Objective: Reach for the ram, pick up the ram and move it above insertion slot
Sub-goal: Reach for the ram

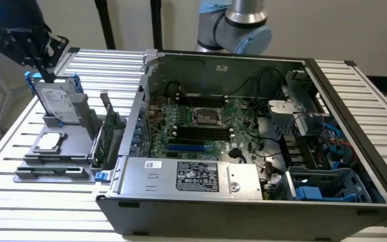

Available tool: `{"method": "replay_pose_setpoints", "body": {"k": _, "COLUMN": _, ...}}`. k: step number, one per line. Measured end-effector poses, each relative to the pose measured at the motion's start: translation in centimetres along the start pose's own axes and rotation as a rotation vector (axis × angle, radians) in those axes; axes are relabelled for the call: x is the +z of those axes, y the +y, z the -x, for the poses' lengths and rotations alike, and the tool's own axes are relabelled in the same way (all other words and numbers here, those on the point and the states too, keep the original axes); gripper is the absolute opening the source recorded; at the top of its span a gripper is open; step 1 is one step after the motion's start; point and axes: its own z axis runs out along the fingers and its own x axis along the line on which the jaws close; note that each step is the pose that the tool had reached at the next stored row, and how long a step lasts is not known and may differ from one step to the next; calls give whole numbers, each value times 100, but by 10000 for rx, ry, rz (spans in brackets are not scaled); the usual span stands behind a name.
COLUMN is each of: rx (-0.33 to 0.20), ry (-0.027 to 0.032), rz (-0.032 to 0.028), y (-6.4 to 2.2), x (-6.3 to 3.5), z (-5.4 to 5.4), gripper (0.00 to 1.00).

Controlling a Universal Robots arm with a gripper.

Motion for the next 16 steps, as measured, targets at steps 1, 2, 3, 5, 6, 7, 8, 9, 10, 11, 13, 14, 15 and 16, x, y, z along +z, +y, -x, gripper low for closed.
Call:
{"method": "replay_pose_setpoints", "body": {"k": 1, "rx": 0, "ry": 1, "rz": 0, "y": 0, "x": 0, "z": 0, "gripper": 11}}
{"method": "replay_pose_setpoints", "body": {"k": 2, "rx": 0, "ry": 0, "rz": 0, "y": 0, "x": 0, "z": 0, "gripper": 11}}
{"method": "replay_pose_setpoints", "body": {"k": 3, "rx": 0, "ry": 0, "rz": 0, "y": 0, "x": 0, "z": 0, "gripper": 11}}
{"method": "replay_pose_setpoints", "body": {"k": 5, "rx": 0, "ry": 0, "rz": 0, "y": 0, "x": 0, "z": 0, "gripper": 11}}
{"method": "replay_pose_setpoints", "body": {"k": 6, "rx": 0, "ry": 0, "rz": 0, "y": 0, "x": 0, "z": 0, "gripper": 11}}
{"method": "replay_pose_setpoints", "body": {"k": 7, "rx": 0, "ry": 0, "rz": 0, "y": 0, "x": 0, "z": 0, "gripper": 11}}
{"method": "replay_pose_setpoints", "body": {"k": 8, "rx": 0, "ry": 0, "rz": 0, "y": 0, "x": 0, "z": 0, "gripper": 11}}
{"method": "replay_pose_setpoints", "body": {"k": 9, "rx": 0, "ry": 1, "rz": 0, "y": 0, "x": 0, "z": 0, "gripper": 11}}
{"method": "replay_pose_setpoints", "body": {"k": 10, "rx": 0, "ry": 0, "rz": 0, "y": 0, "x": 0, "z": 0, "gripper": 11}}
{"method": "replay_pose_setpoints", "body": {"k": 11, "rx": 2, "ry": 3, "rz": -1, "y": -9, "x": -2, "z": -1, "gripper": 11}}
{"method": "replay_pose_setpoints", "body": {"k": 13, "rx": 1, "ry": 1, "rz": -1, "y": -79, "x": -3, "z": -2, "gripper": 11}}
{"method": "replay_pose_setpoints", "body": {"k": 14, "rx": 0, "ry": 2, "rz": -1, "y": -124, "x": -5, "z": -3, "gripper": 11}}
{"method": "replay_pose_setpoints", "body": {"k": 15, "rx": 0, "ry": 0, "rz": 0, "y": -171, "x": -6, "z": -4, "gripper": 11}}
{"method": "replay_pose_setpoints", "body": {"k": 16, "rx": 1, "ry": 0, "rz": 0, "y": -218, "x": -8, "z": -5, "gripper": 11}}
